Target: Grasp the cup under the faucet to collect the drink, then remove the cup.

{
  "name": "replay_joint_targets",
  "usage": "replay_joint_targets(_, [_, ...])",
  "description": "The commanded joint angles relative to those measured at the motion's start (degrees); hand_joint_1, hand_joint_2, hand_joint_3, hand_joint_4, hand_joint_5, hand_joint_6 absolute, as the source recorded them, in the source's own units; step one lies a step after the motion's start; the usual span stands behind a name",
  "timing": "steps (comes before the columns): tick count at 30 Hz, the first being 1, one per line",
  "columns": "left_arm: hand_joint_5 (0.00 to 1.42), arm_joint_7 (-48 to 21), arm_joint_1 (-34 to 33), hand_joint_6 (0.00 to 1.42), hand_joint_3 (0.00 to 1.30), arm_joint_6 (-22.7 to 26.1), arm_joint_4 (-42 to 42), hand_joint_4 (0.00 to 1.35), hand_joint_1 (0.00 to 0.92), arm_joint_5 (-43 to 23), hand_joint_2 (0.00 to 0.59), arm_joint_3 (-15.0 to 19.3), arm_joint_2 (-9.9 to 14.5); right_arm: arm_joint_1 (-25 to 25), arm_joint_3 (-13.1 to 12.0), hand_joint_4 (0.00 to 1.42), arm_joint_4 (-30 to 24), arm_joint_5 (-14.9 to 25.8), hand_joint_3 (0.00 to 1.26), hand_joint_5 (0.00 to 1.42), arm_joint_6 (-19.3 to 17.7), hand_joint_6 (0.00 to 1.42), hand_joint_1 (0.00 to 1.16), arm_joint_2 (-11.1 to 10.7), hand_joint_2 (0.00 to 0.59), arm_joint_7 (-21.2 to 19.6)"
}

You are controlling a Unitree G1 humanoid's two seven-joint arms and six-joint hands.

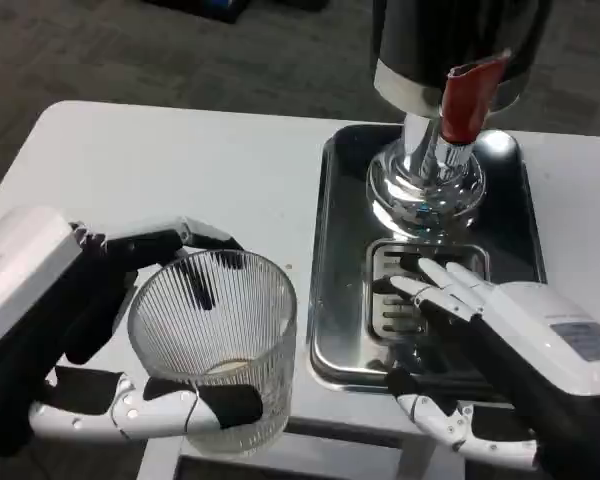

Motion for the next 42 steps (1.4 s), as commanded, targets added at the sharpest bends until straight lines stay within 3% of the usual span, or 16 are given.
replay_joint_targets(1, [1.39, 0.0, -0.5, 1.42, 0.98, -0.3, -0.4, 1.15, 0.408, -1.0, 0.109, 0.1, 0.0, 0.2, -0.7, 0.00, -0.4, 0.0, 0.13, 0.00, 0.1, 0.05, 0.40, 0.4, 0.476, 0.6])
replay_joint_targets(7, [1.39, 0.4, -1.3, 1.42, 0.98, -0.3, 0.4, 1.15, 0.406, -0.1, 0.108, -1.0, -0.3, 0.4, -1.5, 0.00, -0.4, 0.1, 0.13, 0.00, 0.6, 0.05, 0.40, 0.7, 0.476, 0.7])
replay_joint_targets(20, [1.39, 2.0, -7.1, 1.42, 0.98, 0.9, 3.2, 1.15, 0.406, 4.5, 0.108, -5.0, -2.0, 2.8, -5.8, 0.00, -0.8, 0.9, 0.14, 0.00, 2.1, 0.06, 0.40, 0.8, 0.476, 0.6])
replay_joint_targets(31, [1.39, 5.9, -18.4, 1.42, 0.98, 1.0, 13.7, 1.15, 0.406, 12.8, 0.108, -13.3, -3.8, 4.4, -9.4, 0.00, -1.4, 2.6, 0.13, 0.00, 3.1, 0.06, 0.40, 0.9, 0.476, 0.3])
replay_joint_targets(42, [1.39, 10.2, -24.0, 1.42, 0.98, 1.0, 20.3, 1.15, 0.406, 17.9, 0.108, -19.3, -6.2, 6.6, -13.5, 0.00, -1.5, 1.5, 0.08, 0.00, 2.4, 0.06, 0.40, 0.4, 0.476, -0.9])
